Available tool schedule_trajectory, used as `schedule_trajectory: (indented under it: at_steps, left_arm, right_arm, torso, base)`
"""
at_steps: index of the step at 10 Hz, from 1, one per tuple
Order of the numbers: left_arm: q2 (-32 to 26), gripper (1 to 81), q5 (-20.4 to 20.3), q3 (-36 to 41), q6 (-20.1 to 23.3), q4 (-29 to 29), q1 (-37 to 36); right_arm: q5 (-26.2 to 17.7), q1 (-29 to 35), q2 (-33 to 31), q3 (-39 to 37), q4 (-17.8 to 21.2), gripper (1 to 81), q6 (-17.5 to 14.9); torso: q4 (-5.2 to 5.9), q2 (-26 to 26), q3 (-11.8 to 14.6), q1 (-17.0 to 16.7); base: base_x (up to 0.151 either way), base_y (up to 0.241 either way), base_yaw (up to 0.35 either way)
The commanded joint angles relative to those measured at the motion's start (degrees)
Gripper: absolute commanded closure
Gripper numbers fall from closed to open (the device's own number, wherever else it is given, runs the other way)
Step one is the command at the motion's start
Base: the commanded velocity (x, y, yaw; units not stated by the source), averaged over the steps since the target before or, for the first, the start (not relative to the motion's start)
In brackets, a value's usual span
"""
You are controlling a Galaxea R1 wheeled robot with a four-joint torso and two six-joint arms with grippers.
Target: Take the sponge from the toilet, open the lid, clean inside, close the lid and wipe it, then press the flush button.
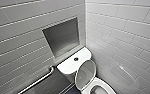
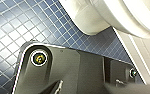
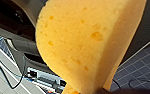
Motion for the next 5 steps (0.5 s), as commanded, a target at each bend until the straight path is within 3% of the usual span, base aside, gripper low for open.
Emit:
schedule_trajectory:
  at_steps: [1, 3, 5]
  left_arm:
    - [-6.17, 1.0, 2.99, 7.5, 0.26, -7.76, -9.45]
    - [-8.81, 1.0, 2.82, 10.93, 0.26, -11.97, -12.17]
    - [-9.43, 1.0, 2.82, 13.39, 0.26, -16.18, -15.33]
  right_arm:
    - [-5.87, -0.08, 0.93, -2.71, -0.67, 81.1, 0.05]
    - [-6.22, -0.96, 1.72, -2.1, -2.95, 81.1, -2.14]
    - [-4.47, -2.37, -1.16, 3.75, -3.65, 81.1, -2.23]
  torso:
    - [0.0, 0.0, 0.0, 0.0]
    - [0.0, 0.0, 0.0, 0.0]
    - [0.0, 0.02, 0.0, 0.0]
  base:
    - [0.0, 0.0, 0.0]
    - [0.0, 0.0, 0.0]
    - [0.0, 0.0, 0.0]
